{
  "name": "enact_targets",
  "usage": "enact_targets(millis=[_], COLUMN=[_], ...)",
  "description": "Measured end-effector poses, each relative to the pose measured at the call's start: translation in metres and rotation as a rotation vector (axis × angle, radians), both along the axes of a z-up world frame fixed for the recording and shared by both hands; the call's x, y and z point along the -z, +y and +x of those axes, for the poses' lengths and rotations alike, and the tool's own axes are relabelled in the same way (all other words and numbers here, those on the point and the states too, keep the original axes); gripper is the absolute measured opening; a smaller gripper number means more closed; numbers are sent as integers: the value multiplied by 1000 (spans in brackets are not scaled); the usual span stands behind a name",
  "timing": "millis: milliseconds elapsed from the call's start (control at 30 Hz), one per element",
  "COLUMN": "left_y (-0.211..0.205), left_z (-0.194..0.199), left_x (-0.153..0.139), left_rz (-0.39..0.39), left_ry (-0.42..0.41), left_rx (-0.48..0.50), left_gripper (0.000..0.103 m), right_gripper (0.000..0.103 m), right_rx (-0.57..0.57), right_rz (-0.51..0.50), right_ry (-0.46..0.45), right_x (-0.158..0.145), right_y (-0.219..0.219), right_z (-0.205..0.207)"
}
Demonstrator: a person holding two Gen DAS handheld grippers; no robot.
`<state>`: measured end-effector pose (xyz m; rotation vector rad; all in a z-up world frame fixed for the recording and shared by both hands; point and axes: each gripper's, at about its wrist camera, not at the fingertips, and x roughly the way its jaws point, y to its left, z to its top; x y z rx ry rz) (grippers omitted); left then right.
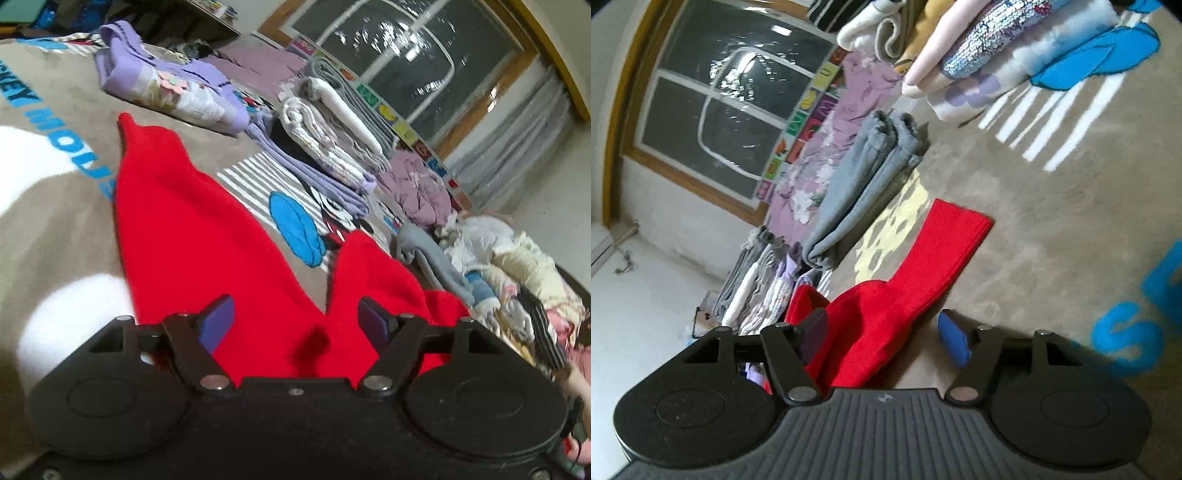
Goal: Fold clothes
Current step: 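Grasp the other red sleeve with the right gripper and lift it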
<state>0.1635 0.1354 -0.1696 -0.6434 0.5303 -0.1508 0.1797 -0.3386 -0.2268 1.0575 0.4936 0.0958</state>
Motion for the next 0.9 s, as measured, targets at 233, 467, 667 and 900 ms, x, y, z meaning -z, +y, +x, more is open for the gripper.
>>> enact_targets(millis=[233, 467, 667, 900], left_y=[5, 4, 3, 1], left_z=[2, 4, 4, 2], left_x=[2, 1, -1, -1], left_rz=[-19, -12, -12, -5], left_ry=[0, 5, 15, 21], left_rx=[28, 40, 35, 31], left_gripper=[74, 77, 77, 77], right_gripper=[16, 7, 7, 7], right_rx=[17, 62, 90, 79], right_rz=[-101, -194, -268, -322], right_ry=[22, -71, -109, -104], right_x=[0, -32, -72, -99], right_y=[18, 9, -19, -51], right_z=[19, -3, -36, -69])
